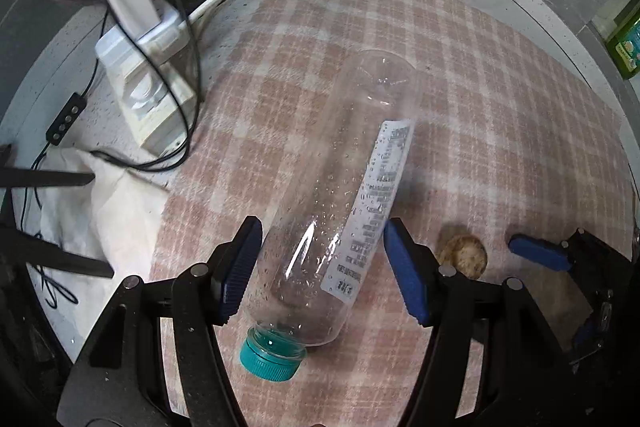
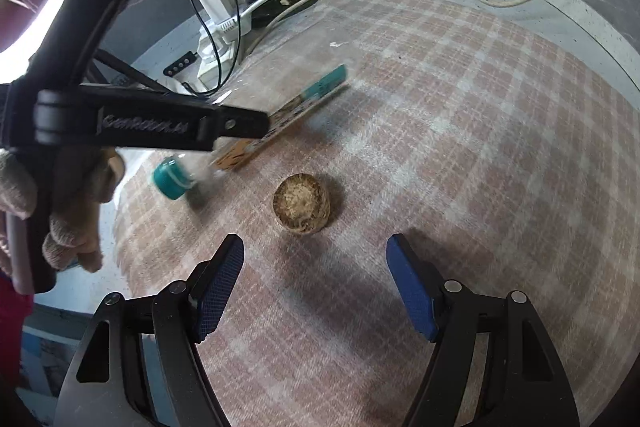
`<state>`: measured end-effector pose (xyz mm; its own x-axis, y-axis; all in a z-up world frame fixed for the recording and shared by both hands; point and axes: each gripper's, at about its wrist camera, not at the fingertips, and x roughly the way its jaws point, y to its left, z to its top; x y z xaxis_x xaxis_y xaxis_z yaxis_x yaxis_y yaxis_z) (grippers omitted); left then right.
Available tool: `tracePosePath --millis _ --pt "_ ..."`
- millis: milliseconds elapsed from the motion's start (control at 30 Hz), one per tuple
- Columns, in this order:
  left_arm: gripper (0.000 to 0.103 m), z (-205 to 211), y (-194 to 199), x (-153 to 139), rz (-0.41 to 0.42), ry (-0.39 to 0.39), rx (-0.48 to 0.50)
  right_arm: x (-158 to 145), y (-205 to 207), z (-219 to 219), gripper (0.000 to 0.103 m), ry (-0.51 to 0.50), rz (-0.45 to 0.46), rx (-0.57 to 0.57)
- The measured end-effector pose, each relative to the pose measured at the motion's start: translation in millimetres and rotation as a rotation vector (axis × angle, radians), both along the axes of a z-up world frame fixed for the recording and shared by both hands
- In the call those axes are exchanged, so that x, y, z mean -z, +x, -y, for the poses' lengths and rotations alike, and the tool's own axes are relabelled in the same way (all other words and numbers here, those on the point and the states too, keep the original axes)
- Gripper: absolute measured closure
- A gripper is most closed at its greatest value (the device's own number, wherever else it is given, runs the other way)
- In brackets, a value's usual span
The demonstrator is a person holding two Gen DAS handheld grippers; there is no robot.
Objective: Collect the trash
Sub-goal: 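Lower the left gripper around the clear bottle's body near the teal cap, then close the left gripper on the bottle while the right grasps the round brown lid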
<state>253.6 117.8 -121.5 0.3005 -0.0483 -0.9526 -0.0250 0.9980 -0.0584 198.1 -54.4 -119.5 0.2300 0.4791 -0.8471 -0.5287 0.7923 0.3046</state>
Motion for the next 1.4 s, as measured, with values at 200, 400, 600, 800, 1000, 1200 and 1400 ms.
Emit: tracePosePath --millis 200,400,600,800,1000,1200,1400 --pt "0.038 -5 -36 0 0.006 0.037 0.006 5 5 -8 0.03 -0.018 0.03 -0.01" --pt "0.033 -7 -33 13 -0.019 0.043 -0.009 7 10 -20 0.044 -0.056 0.07 -0.023" --pt "0.04 -19 -42 18 -0.001 -0.032 -0.08 6 8 -28 0.072 -0.063 0.091 -0.065" --pt "0.042 -14 -70 6 0.04 -0.017 -0.094 2 -1 -27 0.072 -0.062 0.109 -0.04" --pt "0.043 -11 -105 -3 0.066 -0.054 -0.115 -12 -16 -18 0.072 -0.044 0.126 0.0" --pt "0.045 -11 -129 -7 0.085 -0.086 -0.13 -23 -36 -4 0.072 -0.021 0.127 0.045" --pt "0.046 -13 -157 -14 0.105 -0.115 -0.134 -32 -62 8 0.072 -0.01 0.123 0.08"
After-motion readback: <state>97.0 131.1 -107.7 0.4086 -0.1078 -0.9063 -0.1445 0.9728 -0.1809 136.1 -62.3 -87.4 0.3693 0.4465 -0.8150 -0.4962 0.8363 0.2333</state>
